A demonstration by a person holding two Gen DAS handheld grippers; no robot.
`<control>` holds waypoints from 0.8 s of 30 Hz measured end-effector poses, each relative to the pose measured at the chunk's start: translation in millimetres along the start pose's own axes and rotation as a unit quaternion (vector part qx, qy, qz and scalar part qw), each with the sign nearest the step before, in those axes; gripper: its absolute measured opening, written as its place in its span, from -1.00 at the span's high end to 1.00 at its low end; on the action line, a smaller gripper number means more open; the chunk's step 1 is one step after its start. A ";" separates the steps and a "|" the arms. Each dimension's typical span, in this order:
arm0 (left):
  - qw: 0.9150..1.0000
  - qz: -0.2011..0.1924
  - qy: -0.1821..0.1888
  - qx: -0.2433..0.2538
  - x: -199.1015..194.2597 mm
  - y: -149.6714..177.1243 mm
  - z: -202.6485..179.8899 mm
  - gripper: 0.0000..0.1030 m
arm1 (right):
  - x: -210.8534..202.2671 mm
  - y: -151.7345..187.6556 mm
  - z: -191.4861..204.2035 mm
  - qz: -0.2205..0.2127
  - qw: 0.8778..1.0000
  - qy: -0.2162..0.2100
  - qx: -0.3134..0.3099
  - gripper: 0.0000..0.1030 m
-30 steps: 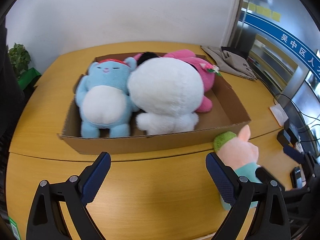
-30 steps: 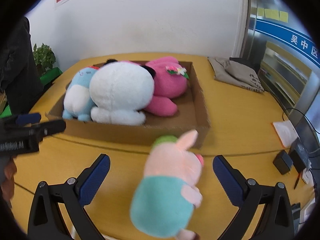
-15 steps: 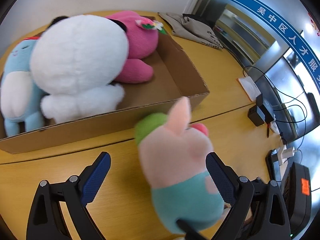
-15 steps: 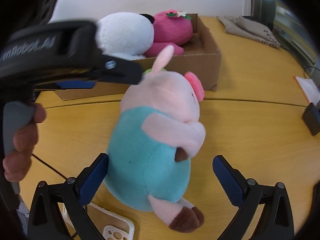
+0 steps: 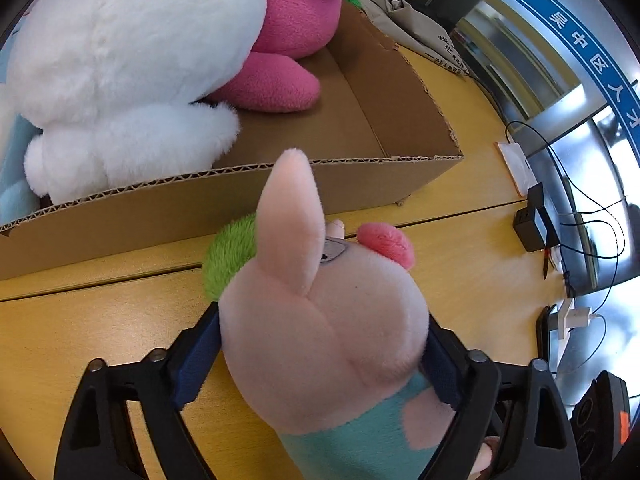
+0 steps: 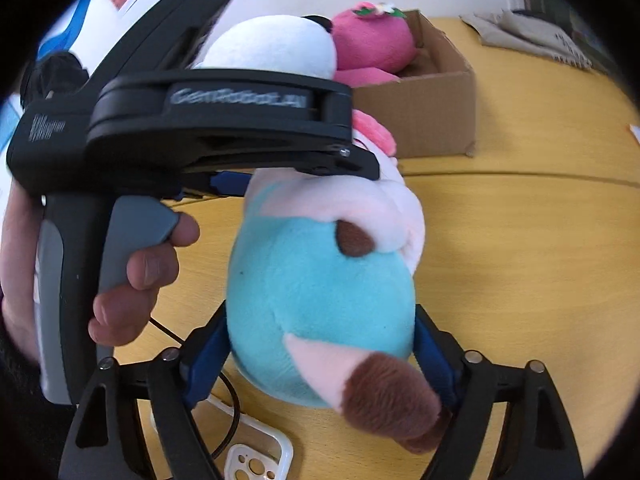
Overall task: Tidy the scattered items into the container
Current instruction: 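Carry the pink pig with both grippers over the box and lower it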
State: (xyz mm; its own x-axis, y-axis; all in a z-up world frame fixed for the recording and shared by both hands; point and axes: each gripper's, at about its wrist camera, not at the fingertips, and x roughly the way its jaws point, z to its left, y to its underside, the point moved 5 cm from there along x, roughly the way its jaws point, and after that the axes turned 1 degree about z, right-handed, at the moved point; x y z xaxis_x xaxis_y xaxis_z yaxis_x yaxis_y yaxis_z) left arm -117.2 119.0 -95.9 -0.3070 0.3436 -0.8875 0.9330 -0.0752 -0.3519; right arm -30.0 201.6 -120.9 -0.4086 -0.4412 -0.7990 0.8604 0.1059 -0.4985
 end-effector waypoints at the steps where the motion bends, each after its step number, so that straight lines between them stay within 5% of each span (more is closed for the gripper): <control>1: 1.000 0.000 0.001 0.000 -1.2 0.1 -0.3 -0.64 | -0.6 -0.1 1.1 -0.001 1.000 0.000 -0.002 -0.54; 11: 1.000 -0.016 0.012 0.008 -23.9 -3.5 -8.5 -0.46 | -19.4 -10.0 16.9 -0.031 0.999 0.012 -0.023 -0.41; 17: 0.996 -0.069 0.015 0.052 -69.5 -51.0 -32.2 -0.46 | -48.6 -55.3 24.7 -0.075 0.996 0.036 -0.036 -0.41; 24: 0.993 -0.095 0.021 0.067 -74.7 -129.3 -29.5 -0.47 | -47.0 -133.3 11.2 -0.102 0.992 0.051 -0.046 -0.40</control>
State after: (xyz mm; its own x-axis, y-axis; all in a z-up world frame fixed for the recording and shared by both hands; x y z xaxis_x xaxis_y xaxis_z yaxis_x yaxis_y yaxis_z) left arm -209.4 130.6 24.6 -0.4637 0.4026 -0.7892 0.8249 -0.1289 -0.5504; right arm -122.0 198.2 -13.2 -0.6037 -0.3700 -0.7062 0.7275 0.1067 -0.6778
